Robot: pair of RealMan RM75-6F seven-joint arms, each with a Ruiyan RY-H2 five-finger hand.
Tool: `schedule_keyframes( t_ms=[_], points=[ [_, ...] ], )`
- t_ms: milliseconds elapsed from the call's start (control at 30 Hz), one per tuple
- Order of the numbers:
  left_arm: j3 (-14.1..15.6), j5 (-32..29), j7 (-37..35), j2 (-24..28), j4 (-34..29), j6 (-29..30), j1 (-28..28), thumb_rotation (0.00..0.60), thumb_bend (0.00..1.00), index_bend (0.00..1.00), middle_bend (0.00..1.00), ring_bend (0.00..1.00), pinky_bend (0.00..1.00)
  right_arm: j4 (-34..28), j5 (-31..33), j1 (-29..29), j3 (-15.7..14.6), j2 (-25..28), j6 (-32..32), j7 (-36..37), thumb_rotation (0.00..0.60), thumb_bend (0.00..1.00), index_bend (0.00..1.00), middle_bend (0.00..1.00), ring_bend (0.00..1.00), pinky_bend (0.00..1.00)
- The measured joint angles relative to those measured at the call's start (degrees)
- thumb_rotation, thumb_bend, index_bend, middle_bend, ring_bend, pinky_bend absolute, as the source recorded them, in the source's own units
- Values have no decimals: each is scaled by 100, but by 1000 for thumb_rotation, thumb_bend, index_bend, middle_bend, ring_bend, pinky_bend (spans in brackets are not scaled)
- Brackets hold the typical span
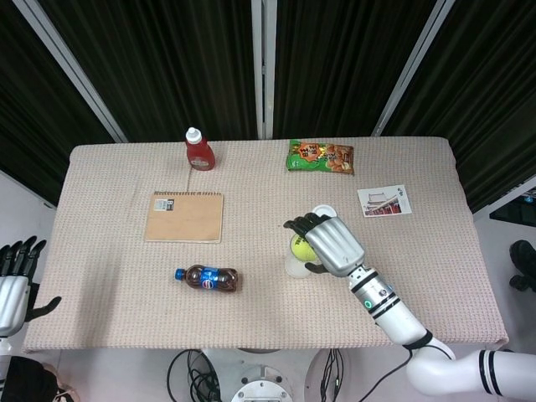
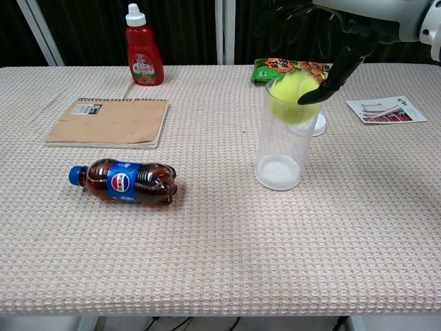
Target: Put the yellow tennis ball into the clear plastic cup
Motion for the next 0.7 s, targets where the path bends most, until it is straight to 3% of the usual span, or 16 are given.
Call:
schedule_keyframes(
  t_ms=[300, 400, 467, 567, 700],
  points=[
    [-16, 44, 38, 21, -41, 48, 1, 600, 122, 0, 0, 0, 8, -136, -389, -207, -93, 198, 421, 149, 600, 9, 197, 266, 226, 405],
    [-20, 84, 45, 30, -63, 100, 12, 600, 122, 0, 0, 0, 7, -147, -774, -502, -267, 347, 852, 161, 600, 9, 111, 200, 130, 300],
    [-20, 118, 62, 44, -80, 126, 16, 600, 122, 0, 0, 0, 7, -99, -973, -769, -426, 449, 1197, 140, 600, 14, 26, 91, 28, 176],
    [-26, 171, 90, 60, -86, 160, 10, 600, 123, 0, 0, 0, 8, 54, -1071, -1365, -735, 676, 1784, 143, 600, 46, 0, 2, 0, 26],
    [-43, 170, 117, 41, -68, 172, 2, 600, 121, 0, 0, 0, 8, 602, -900, -2113, -1003, 874, 2289, 587, 600, 58, 0, 0, 0, 0]
  ],
)
